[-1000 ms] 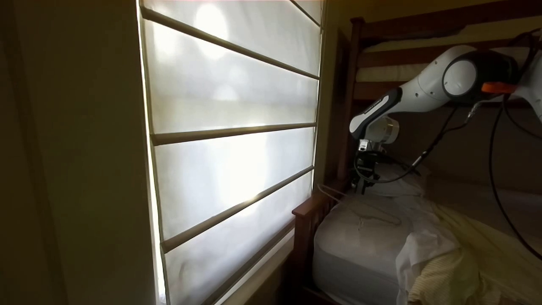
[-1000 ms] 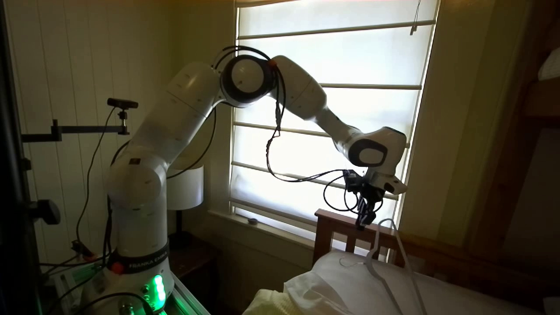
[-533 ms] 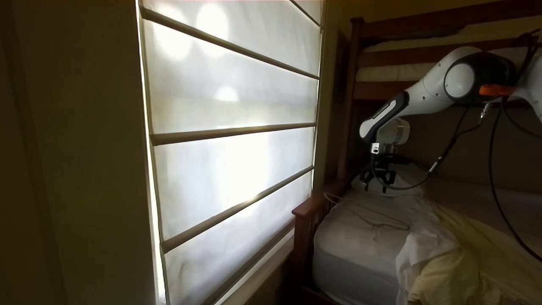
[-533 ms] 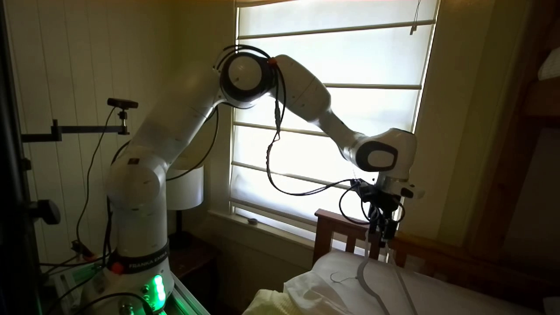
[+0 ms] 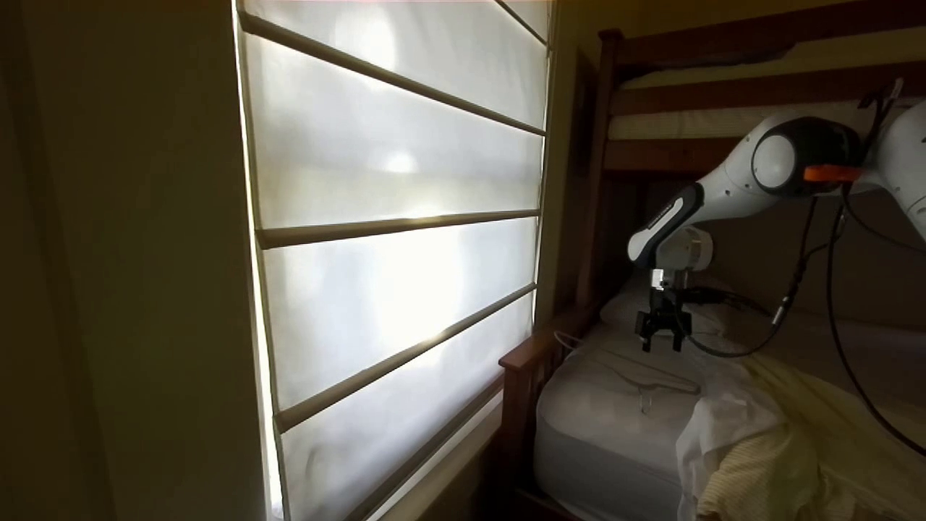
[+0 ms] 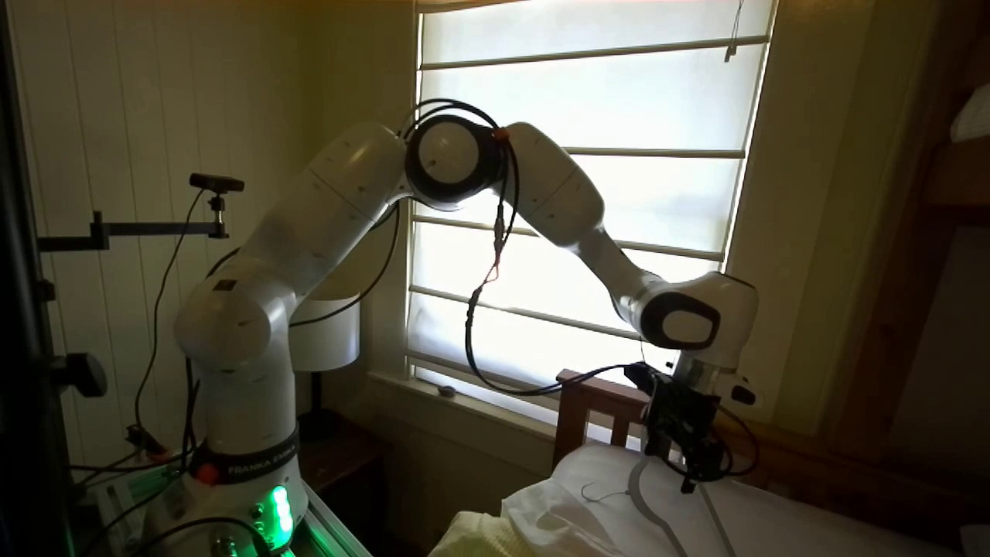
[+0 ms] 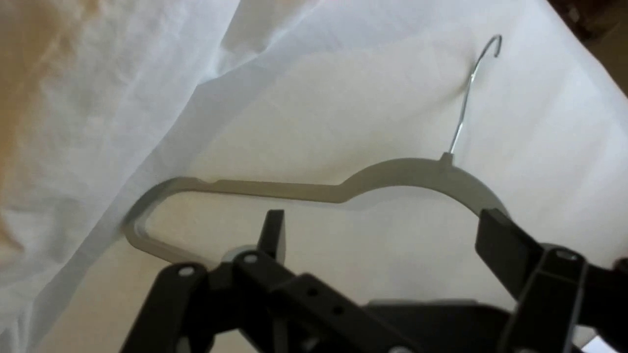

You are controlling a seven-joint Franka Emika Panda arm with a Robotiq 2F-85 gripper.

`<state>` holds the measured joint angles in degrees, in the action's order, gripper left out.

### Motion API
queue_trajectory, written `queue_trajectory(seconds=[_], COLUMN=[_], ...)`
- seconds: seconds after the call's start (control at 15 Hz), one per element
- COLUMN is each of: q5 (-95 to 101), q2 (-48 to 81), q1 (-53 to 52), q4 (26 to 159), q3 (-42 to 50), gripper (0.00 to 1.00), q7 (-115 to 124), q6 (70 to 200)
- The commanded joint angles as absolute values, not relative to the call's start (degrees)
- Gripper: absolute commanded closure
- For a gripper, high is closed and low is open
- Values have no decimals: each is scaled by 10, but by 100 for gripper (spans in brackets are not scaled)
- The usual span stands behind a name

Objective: Move the coat hanger to the top end of the bed

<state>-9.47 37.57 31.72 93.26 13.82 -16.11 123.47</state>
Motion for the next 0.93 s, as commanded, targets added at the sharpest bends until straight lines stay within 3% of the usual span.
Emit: queue_trajectory(seconds=[0.0,0.33,0.87], q5=[-81,-87,-34], q2=[386,386,392], q1=[346,353,380], q4=[923,928,956], q3=[111,105,87], gripper=[0,0,0], q7=[-272,-288,-546], q6=[1228,1231,1278])
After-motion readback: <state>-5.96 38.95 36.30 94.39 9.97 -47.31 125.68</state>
